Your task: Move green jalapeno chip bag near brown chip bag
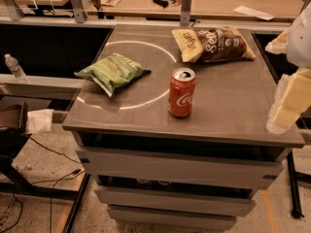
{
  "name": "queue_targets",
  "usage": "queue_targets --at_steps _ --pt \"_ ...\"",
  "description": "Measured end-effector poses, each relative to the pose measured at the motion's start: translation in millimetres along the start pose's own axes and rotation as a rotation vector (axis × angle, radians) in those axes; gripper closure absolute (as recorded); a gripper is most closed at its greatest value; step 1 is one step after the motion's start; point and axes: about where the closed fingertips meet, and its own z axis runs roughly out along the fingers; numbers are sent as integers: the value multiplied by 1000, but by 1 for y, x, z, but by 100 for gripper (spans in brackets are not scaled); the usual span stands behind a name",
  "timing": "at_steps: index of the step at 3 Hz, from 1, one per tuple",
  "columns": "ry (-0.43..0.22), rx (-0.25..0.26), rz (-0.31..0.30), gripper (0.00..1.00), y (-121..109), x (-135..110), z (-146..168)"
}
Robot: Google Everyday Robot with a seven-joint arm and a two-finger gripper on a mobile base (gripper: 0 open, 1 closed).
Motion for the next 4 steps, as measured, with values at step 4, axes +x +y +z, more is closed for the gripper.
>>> queue_targets --at_steps 4 --pt "-82 46 -179 0 -7 -76 6"
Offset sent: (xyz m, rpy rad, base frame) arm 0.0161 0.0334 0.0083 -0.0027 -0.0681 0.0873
